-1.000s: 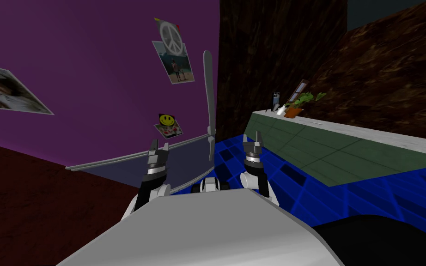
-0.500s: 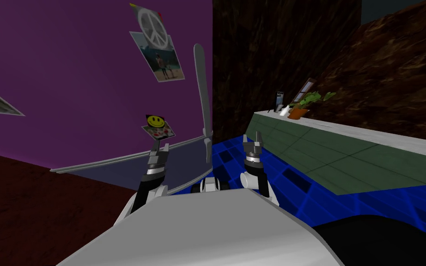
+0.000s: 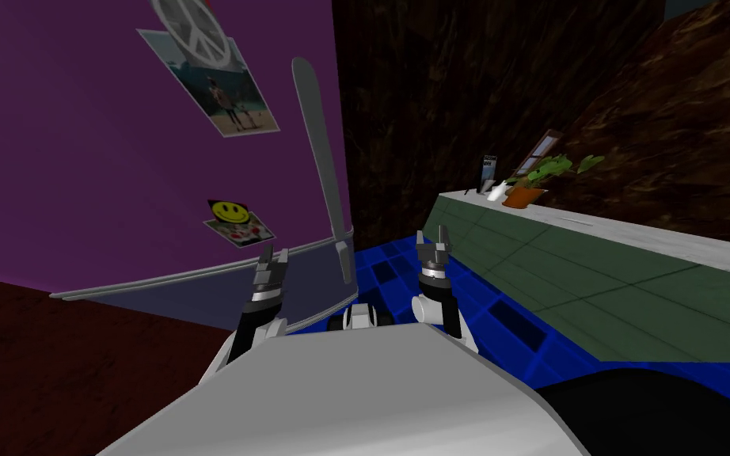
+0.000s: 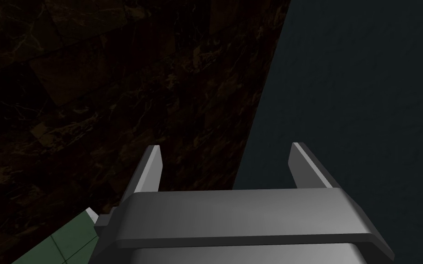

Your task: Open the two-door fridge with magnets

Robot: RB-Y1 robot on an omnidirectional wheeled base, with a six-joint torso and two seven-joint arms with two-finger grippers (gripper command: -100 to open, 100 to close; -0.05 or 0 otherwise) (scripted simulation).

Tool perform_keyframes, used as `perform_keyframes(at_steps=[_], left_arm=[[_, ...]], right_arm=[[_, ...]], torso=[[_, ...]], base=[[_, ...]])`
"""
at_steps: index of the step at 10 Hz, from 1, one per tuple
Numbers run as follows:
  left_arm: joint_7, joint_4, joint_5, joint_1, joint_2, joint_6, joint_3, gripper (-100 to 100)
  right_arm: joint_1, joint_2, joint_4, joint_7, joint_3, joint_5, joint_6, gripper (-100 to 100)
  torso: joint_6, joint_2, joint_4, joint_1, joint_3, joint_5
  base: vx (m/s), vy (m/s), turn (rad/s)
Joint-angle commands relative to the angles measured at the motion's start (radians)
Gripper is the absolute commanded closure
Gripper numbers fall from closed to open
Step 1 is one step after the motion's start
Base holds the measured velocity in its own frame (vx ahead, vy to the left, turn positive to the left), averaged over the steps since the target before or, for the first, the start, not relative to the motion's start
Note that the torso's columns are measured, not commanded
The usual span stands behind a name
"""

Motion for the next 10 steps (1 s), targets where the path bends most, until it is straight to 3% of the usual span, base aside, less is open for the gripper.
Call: perform_keyframes(at_steps=[1,10], left_arm=[[-0.006,0.048,0.014,-0.013,-0.010,-0.038,0.011,-100],[-0.024,0.235,0.071,-0.059,-0.018,-0.182,0.057,-100]], right_arm=[[0.000,0.000,0.000,0.000,0.000,0.000,0.000,0],[0.000,0.000,0.000,0.000,0.000,0.000,0.000,0]], torso=[[0.000,-0.001,0.000,-0.001,-0.001,0.000],[0.000,-0.001,0.000,-0.002,-0.001,-0.001]], base=[[0.078,-0.191,0.056],[0.073,-0.195,0.089]])
